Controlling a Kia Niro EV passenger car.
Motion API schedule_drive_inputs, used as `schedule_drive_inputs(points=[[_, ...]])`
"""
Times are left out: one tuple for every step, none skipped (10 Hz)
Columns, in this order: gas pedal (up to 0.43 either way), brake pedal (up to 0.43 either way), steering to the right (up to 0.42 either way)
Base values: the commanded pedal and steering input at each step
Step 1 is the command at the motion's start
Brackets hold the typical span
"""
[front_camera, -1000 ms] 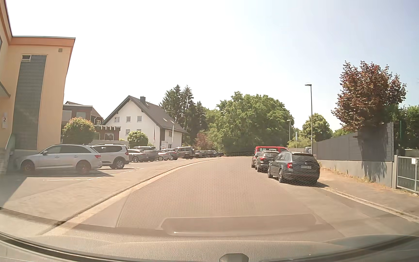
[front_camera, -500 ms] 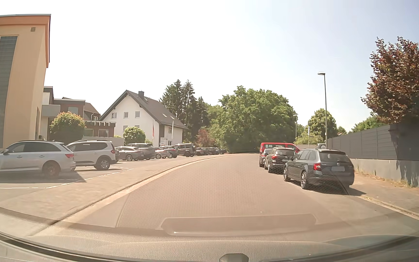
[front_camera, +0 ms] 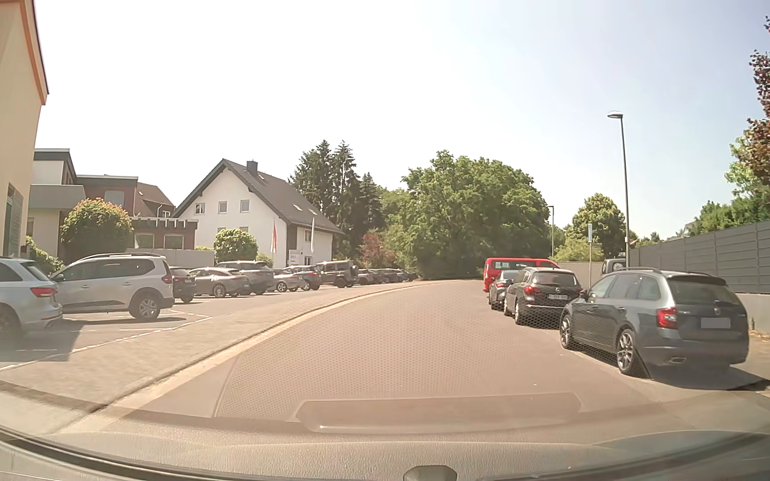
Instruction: Follow the waypoints while adhering to traffic rules and regulations
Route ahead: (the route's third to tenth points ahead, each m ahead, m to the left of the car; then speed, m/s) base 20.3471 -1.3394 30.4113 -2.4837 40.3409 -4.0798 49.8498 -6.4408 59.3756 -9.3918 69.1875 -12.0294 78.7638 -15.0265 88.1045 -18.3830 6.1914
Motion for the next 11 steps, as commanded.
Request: schedule_drive_inputs(points=[[0.000, 0.238, 0.005], [0.000, 0.238, 0.006], [0.000, 0.232, 0.006], [0.000, 0.238, 0.007], [0.000, 0.238, 0.007], [0.000, 0.238, 0.009], [0.000, 0.238, 0.011], [0.000, 0.238, 0.013], [0.000, 0.244, 0.015], [0.000, 0.250, 0.017], [0.000, 0.256, 0.018]])
